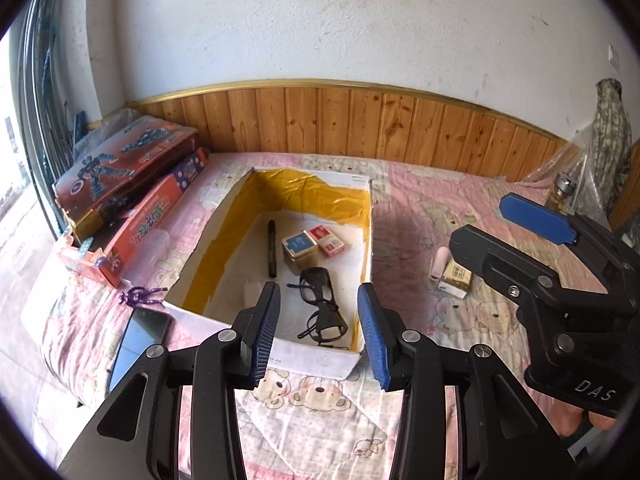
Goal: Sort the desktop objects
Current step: 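Move both open tools back toward the pink cylinder and tissue pack, then grasp the pink cylinder with the left tool while the right tool grasps the beige tissue pack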
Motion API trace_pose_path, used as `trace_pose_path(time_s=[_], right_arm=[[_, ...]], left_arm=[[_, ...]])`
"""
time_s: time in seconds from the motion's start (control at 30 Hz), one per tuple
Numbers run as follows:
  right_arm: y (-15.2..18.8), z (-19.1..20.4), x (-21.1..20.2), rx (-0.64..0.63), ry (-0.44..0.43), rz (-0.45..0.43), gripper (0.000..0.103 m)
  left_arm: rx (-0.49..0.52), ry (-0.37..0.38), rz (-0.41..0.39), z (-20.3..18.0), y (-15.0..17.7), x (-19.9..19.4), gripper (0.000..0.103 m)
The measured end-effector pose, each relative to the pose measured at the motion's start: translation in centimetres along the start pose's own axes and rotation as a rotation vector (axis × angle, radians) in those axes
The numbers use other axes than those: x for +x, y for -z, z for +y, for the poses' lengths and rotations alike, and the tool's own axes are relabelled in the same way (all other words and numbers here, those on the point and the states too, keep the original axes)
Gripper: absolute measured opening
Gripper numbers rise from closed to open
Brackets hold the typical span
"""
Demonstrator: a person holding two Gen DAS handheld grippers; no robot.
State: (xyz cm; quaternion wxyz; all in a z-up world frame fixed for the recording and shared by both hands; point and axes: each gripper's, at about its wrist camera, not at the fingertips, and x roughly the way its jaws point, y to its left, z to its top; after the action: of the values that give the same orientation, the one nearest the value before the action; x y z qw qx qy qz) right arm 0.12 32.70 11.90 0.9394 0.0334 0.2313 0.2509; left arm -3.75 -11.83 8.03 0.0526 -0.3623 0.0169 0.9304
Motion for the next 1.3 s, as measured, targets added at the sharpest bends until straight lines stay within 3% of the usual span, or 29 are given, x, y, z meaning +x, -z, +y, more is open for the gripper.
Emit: trace_pose_path(time_s=[0.13, 0.43, 0.63, 0.77, 0.97, 1.3], right_arm=[[1.6, -1.7, -1.2, 0.081, -0.001, -0.052, 0.072], [7.1, -6.6, -2.1, 0.269, 0.010, -0.061, 0.072], [11.7, -11.7, -3.5, 0.414, 0.106, -0.056, 0.072], [14.2, -15.7, -3.1, 0.509, 0.187, 0.005, 0.072], [15.3, -19.6, 1.3, 0.596, 0.246, 0.128, 0.072], [15.1, -21.7, 14.6, 0.557, 0.326, 0.306, 0.074]], left_arm=[[0.013, -0.004, 0.017, -1.3, 0.5, 1.2, 0.043], [0.051, 0.037, 0.095, -4.8, 2.1, 4.8, 0.043], [0.090, 0.107, 0.179, -8.5, 2.4, 8.2, 0.043], [0.110, 0.162, 0.235, -11.5, 2.0, 10.9, 0.043], [0.100, 0.143, 0.251, -13.9, 0.1, 14.6, 0.043], [0.007, 0.113, 0.310, -13.3, -1.9, 20.2, 0.043]])
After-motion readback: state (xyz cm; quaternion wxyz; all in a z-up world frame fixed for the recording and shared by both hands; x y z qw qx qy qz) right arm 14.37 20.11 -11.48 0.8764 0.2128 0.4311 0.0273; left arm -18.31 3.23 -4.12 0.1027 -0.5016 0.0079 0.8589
